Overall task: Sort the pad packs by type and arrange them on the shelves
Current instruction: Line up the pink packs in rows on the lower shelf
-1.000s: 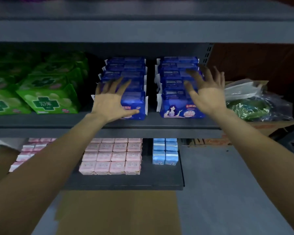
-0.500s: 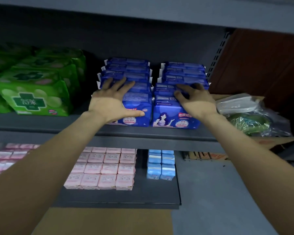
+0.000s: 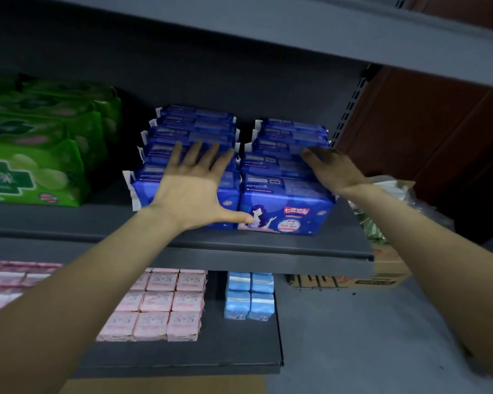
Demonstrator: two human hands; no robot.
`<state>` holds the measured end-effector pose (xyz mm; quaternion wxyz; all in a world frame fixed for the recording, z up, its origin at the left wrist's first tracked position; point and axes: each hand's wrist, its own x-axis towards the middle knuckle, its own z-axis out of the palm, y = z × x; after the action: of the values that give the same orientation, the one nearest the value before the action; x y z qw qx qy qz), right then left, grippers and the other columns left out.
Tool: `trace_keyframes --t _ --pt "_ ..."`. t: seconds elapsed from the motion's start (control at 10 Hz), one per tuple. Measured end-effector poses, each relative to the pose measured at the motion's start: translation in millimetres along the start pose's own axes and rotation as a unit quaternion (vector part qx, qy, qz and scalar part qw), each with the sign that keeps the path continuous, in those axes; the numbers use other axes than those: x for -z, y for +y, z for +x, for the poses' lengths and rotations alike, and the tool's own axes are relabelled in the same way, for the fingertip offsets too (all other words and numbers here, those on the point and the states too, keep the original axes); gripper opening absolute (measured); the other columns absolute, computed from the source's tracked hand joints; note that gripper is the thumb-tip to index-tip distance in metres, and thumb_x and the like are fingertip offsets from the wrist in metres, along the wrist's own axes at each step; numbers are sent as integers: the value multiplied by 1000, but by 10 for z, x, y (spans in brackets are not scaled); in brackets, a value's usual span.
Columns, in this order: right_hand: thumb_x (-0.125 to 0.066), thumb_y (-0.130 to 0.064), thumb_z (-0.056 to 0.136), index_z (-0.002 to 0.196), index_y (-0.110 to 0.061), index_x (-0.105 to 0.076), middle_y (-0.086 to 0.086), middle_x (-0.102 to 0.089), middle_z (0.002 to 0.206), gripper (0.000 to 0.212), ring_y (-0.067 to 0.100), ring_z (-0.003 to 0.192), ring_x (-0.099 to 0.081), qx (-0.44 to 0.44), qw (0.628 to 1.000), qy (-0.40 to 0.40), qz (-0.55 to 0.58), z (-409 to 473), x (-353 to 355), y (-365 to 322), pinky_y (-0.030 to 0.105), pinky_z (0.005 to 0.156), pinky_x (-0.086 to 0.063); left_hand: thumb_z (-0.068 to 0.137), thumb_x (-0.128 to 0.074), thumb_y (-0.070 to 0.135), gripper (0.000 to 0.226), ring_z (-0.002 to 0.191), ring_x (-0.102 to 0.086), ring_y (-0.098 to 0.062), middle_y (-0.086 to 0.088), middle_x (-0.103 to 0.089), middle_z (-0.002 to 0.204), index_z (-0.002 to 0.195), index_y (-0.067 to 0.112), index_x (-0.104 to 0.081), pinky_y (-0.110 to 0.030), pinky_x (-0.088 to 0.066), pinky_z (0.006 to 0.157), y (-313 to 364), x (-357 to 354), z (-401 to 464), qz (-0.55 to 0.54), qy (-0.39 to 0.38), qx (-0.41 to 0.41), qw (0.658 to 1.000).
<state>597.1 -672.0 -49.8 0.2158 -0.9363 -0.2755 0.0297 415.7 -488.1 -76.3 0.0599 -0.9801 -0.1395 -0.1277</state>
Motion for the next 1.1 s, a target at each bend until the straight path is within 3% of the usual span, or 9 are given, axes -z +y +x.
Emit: trace_keyframes --t 0.2,0.3,0.4,0.6,0.7,0.8,0.9,1.0,1.1 --pt "-29 -52 99 140 -34 -42 6 -41 147 46 26 136 -33 75 996 -13 -44 58 -182 -143 38 111 -27 54 -17 93 108 137 -36 -33 -4 -40 150 144 38 -36 -52 -27 111 19 -157 36 -10 53 -25 998" --pt "-29 -54 98 137 -33 -47 5 -45 144 48 26 136 -34 93 994 33 -43 109 -157 -28 44 113 -23 59 -23 90 99 128 -47 -37 -8 -51 141 136 34 -50 -54 -35 104 -8 -208 58 -13 92 -38 995" --pt "-37 -47 99 138 -26 -48 8 -40 147 46 27 137 -32 95 989 113 -6 172 -94 132 40 114 -23 60 -27 89 96 122 -52 -39 -10 -55 136 130 30 -57 -56 -39 100 -16 -257 69 -12 108 -52 993" --pt "-34 -50 99 148 -34 -26 12 -8 159 53 31 144 -16 60 997 29 -27 492 -32 382 48 116 -16 62 -31 88 95 119 -53 -42 -1 -45 146 126 24 -60 -58 -41 96 7 -282 82 -8 140 -73 987" --pt "-27 -52 99 149 -36 -19 12 -4 159 54 36 144 -10 93 984 45 -145 649 -44 392 52 116 -13 63 -31 87 95 118 -55 -41 2 -47 145 126 23 -60 -58 -42 96 12 -299 80 -2 154 -80 985" --pt "-32 -46 100 150 -32 -15 14 -10 158 55 44 142 -12 102 979 40 -173 763 -15 445 57 114 -15 63 -31 87 95 116 -57 -41 2 -57 135 126 22 -61 -59 -43 94 18 -314 87 4 166 -80 983" --pt "-75 -3 77 149 -24 1 29 -26 149 108 68 119 -33 255 945 -67 -192 1004 -134 685 62 106 -25 63 -31 87 94 116 -57 -40 2 -59 133 126 23 -60 -59 -44 95 20 -327 106 9 172 -77 982" --pt "-70 -5 72 150 -15 13 3 4 159 115 42 143 -13 385 906 -21 -177 1078 -142 757 47 114 -18 63 -30 88 95 118 -56 -39 3 -58 133 127 24 -60 -59 -44 96 28 -349 111 7 169 -76 983" --pt "-41 -34 98 151 -24 -17 1 -10 160 59 19 147 -9 292 948 44 -117 853 -120 460 43 114 -24 63 -30 88 95 118 -56 -39 3 -58 134 126 24 -60 -59 -43 97 27 -374 123 5 176 -74 982"
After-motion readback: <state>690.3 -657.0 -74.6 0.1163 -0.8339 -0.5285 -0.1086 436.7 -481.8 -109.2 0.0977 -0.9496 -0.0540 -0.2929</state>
